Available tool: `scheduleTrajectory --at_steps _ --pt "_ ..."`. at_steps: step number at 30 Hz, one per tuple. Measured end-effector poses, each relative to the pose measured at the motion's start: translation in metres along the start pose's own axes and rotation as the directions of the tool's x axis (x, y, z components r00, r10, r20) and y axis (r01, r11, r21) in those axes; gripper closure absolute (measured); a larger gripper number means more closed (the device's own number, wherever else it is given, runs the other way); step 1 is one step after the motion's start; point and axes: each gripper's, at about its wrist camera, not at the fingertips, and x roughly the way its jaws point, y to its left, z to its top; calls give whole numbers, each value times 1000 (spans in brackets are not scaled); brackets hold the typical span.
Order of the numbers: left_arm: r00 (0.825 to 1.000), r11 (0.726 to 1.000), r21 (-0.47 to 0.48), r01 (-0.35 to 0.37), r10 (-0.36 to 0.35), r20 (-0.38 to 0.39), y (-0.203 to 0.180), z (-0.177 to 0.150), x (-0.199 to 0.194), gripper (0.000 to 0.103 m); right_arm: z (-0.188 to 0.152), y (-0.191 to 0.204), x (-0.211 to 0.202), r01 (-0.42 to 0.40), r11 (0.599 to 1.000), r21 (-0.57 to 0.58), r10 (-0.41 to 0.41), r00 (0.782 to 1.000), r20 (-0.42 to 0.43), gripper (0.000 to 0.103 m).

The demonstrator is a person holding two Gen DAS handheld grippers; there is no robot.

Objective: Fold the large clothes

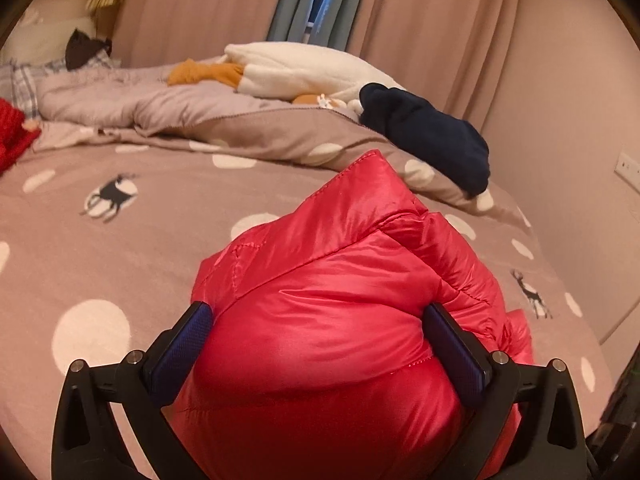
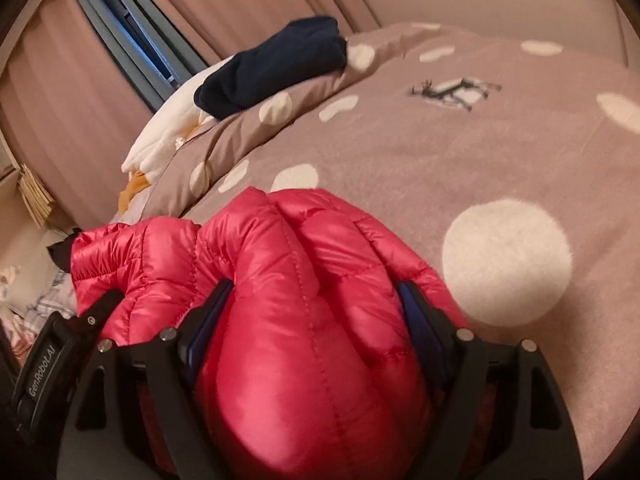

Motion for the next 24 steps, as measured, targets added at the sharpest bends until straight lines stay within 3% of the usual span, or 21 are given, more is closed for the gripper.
scheduleTrajectory --at_steps 14,18,21,24 --pt "1000 1000 6 -23 23 -5 -3 3 1 0 0 -1 -2 -5 1000 11 5 1000 -5 22" --pt "996 999 39 -26 29 -81 -3 11 -19 0 9 0 -8 -25 999 22 27 997 -69 17" --pt "990 997 -44 57 -62 -125 23 19 -54 0 20 -7 -35 -63 996 64 72 986 -148 7" --pt "988 964 -244 109 -132 -82 72 24 -88 0 31 -20 -76 -102 992 78 108 991 -79 0"
